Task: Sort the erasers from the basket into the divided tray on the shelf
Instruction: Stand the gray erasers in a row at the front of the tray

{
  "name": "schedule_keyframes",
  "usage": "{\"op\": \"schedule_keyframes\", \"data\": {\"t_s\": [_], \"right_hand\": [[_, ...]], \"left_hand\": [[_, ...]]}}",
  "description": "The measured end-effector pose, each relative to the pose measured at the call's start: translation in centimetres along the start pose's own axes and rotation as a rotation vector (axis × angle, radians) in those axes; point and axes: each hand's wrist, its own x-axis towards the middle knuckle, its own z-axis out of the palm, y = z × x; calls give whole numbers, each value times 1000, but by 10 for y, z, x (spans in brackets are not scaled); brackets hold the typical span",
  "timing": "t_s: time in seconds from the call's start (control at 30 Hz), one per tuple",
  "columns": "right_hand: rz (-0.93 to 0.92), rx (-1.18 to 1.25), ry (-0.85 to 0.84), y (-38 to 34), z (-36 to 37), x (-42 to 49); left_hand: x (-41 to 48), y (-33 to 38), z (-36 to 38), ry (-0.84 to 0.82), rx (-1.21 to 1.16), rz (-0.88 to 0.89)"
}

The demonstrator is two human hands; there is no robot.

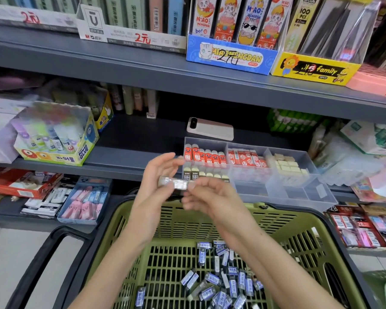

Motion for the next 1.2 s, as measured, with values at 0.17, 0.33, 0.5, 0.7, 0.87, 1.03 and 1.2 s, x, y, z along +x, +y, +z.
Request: {"op": "schedule_keyframes", "data": {"t_s": [0.17,0.33,0.5,0.7,0.87,1.03,1.2], "right_hand": [[-224,-228,309,-22,-41,29],[-209,-720,255,-15,-47,60],[-200,-781,230,-6,-41,69],[-335,-920,273,-3,-33,57],[-553,-774,331,4,-51,6],[-446,-722,283,51,-96,-53],[201,-979,120,124,-141,-60]], "left_hand": [[0,-12,-1,-109,919,93],[1,-21,-3,-279,1249,112],[2,-24,-6,-301,1283,108],[3,-25,-7,-291,1276,135],[0,-24,-6,-258,1258,189],[-8,-27,8,-67,1219,365],[-40,-45,36,-37,1032,400]]}}
